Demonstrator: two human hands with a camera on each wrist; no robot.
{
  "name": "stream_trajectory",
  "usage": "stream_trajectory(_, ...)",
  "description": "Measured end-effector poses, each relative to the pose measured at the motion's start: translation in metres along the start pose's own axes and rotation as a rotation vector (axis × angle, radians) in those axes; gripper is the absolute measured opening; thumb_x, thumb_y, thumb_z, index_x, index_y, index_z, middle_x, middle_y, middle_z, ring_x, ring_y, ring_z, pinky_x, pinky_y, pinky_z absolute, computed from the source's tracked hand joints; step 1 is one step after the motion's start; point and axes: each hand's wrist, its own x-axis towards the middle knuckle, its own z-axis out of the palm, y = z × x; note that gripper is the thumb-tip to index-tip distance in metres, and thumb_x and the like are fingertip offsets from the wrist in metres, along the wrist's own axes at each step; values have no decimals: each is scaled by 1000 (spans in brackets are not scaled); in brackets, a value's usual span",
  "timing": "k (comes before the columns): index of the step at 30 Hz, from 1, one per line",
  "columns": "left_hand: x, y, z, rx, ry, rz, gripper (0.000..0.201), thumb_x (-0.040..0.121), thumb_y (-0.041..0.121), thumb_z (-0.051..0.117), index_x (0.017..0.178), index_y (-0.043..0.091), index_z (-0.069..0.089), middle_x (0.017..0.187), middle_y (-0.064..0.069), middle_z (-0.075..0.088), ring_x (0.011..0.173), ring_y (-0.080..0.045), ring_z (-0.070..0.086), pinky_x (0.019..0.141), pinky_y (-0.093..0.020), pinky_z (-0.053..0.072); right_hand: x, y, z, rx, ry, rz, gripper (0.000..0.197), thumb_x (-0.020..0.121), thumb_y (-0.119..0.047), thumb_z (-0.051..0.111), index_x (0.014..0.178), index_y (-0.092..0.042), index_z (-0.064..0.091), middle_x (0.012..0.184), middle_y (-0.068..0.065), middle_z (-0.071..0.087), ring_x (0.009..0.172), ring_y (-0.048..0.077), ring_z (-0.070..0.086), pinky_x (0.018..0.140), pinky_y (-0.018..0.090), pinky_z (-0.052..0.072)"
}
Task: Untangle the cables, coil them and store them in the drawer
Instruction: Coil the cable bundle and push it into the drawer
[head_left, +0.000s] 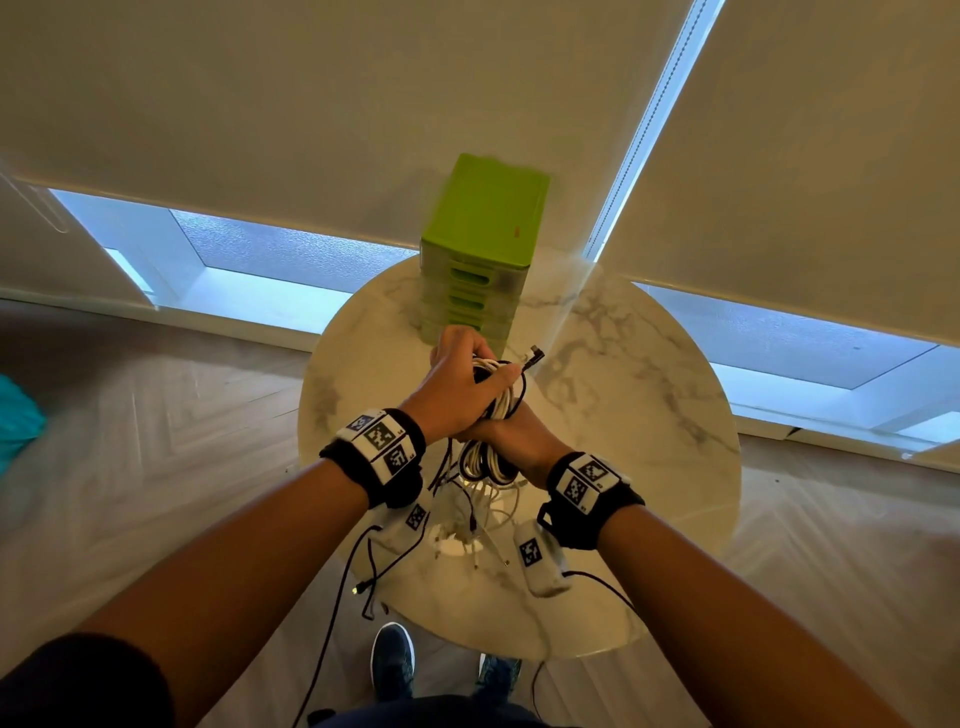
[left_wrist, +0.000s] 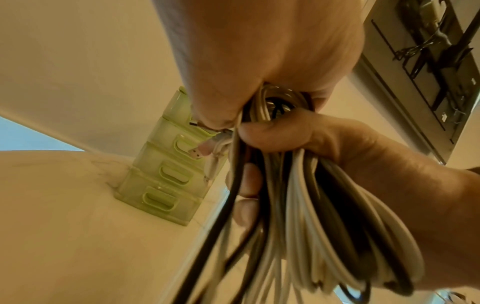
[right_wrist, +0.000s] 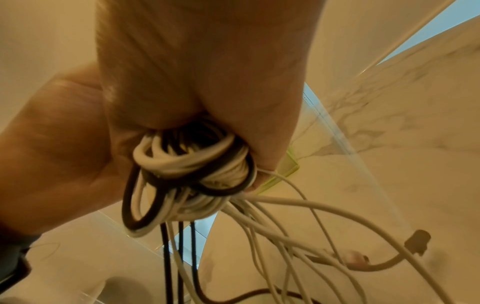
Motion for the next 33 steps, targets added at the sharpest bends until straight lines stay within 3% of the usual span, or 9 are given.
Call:
stream_trajectory(7, -1, 8, -9, -67, -139, -101, 20, 105, 36, 52, 88, 32, 44, 115, 1, 39, 118, -15, 38, 114, -42, 31, -6, 2, -1, 12, -33, 50, 18, 84, 4, 68, 102, 2, 67, 92, 17, 72, 83, 23, 70, 79, 36, 58)
stream_trajectory(9, -1, 11, -14, -9, -190, -104, 19, 105, 43, 51, 90, 33, 44, 115, 2, 41, 119, -16, 38, 114, -43, 31, -5, 3, -2, 9, -36, 75, 20, 84, -2, 71, 103, -3, 67, 94, 15, 72, 83, 24, 70, 80, 39, 58)
stream_trajectory(14, -7, 15, -10, -8, -115, -78, 46, 83, 54, 76, 104, 27, 46, 115, 4, 46, 111, -12, 42, 92, -24, 41, 1, 4, 1, -124, -3, 29, 36, 81, -2, 78, 115, -8, 67, 106, 10, 73, 102, 27, 69, 94, 44, 57)
stream_trajectory(17, -2, 6, -8, -78, -34, -84, 33, 91, 30, 75, 104, 22, 45, 108, 1, 47, 97, -14, 46, 82, -25, 39, 4, 7, 2, -285, 12, 100, 36, 70, -23, 86, 100, -14, 69, 98, 10, 73, 95, 30, 69, 91, 53, 56)
stream_trajectory(22, -1, -7, -13, -239, -121, -88, 25, 98, 5, 57, 102, 18, 36, 98, -13, 40, 79, -25, 40, 64, -26, 35, 2, 9, -3, -441, -23, 171, 21, 71, -25, 84, 75, -21, 64, 75, 2, 70, 68, 19, 66, 69, 39, 58)
stream_trajectory(25, 0, -6, -13, -306, -144, -95, 25, 94, 31, 65, 100, 26, 41, 101, -14, 48, 81, -23, 49, 71, -30, 43, -1, 8, -3, -332, 3, 150, 14, 79, -17, 78, 89, -14, 68, 83, 5, 75, 78, 21, 74, 82, 44, 60)
stream_trajectory(28, -3, -6, -14, -437, -36, -135, 44, 83, 56, 63, 106, 24, 44, 119, -19, 51, 105, -27, 55, 90, -30, 50, -1, -2, -3, -122, 131, 99, 8, 84, -10, 73, 89, -7, 66, 81, 7, 72, 78, 26, 72, 82, 46, 59)
stream_trajectory(30, -9, -11, -17, -504, 22, -142, 51, 80, 47, 62, 114, 15, 42, 118, -12, 46, 106, -16, 47, 89, -17, 43, 1, -13, -6, 5, 267, 58, 10, 84, -6, 72, 82, -9, 63, 75, 6, 63, 73, 21, 61, 72, 40, 51)
stream_trajectory(33, -24, -31, -19, -473, -160, -96, 58, 75, 29, 67, 124, 10, 42, 118, -4, 50, 111, -14, 51, 95, -22, 46, 3, -28, -14, 226, 320, -4, 10, 86, -3, 67, 85, -8, 58, 71, 8, 55, 67, 20, 55, 62, 36, 46)
